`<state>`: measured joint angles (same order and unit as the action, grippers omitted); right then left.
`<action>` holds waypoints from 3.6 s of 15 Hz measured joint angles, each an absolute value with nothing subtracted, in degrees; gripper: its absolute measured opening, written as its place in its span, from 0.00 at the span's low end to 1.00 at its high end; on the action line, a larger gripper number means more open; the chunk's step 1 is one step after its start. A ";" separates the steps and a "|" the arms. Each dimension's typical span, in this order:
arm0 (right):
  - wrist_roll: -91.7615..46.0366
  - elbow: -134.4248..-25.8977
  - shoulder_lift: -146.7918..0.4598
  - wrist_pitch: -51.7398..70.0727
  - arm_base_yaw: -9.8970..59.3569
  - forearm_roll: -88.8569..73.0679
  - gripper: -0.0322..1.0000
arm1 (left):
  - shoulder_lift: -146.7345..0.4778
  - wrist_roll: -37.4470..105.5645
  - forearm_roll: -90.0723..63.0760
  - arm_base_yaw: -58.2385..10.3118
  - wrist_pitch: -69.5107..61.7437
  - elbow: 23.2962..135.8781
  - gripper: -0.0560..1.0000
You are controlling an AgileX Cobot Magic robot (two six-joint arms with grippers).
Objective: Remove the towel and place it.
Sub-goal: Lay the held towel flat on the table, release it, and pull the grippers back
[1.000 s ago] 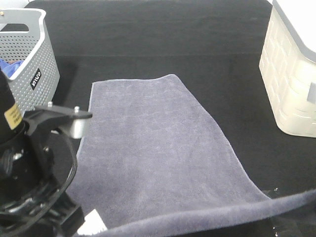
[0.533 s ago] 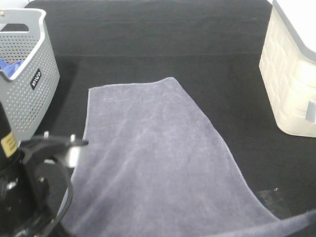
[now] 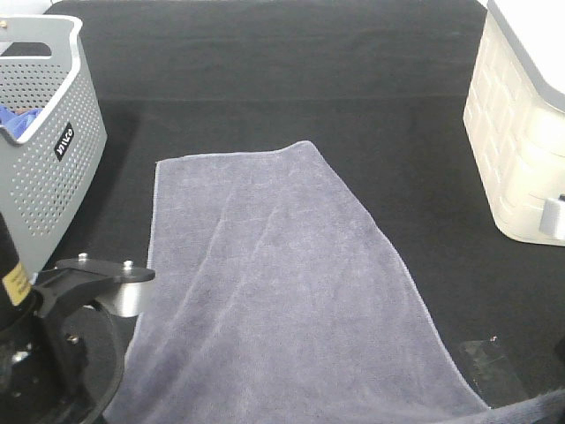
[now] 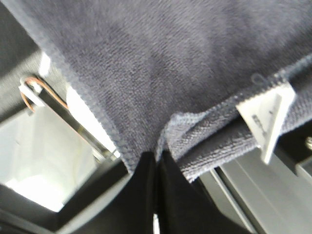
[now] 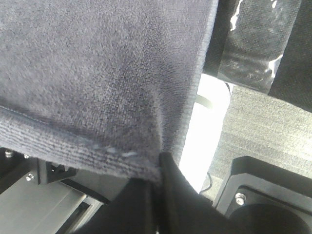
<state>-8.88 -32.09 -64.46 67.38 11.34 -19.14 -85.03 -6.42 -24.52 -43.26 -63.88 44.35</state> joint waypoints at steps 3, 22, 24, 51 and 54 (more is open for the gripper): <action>-8.88 -30.94 -69.16 64.80 11.34 -18.79 0.03 | -89.67 -5.61 -24.35 -43.26 -61.13 44.35 0.05; -8.88 -30.77 -72.88 60.91 11.34 -18.16 0.71 | -94.37 -4.93 -23.95 -43.26 -58.67 44.35 0.73; -8.88 -30.77 -72.88 60.91 11.34 -18.16 0.71 | -94.37 -4.81 -23.89 -43.26 -59.70 44.35 0.73; -8.82 -55.23 -74.26 51.97 11.34 -17.30 0.71 | -90.87 -19.71 7.45 -22.46 -39.59 64.57 0.67; -8.82 -55.29 -76.49 51.91 11.34 -17.59 0.71 | -99.12 -17.30 7.39 -20.63 -42.00 73.51 0.61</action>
<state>-8.82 -55.29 -76.49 51.91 11.34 -17.59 -99.12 -17.30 7.39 -20.63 -42.00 73.51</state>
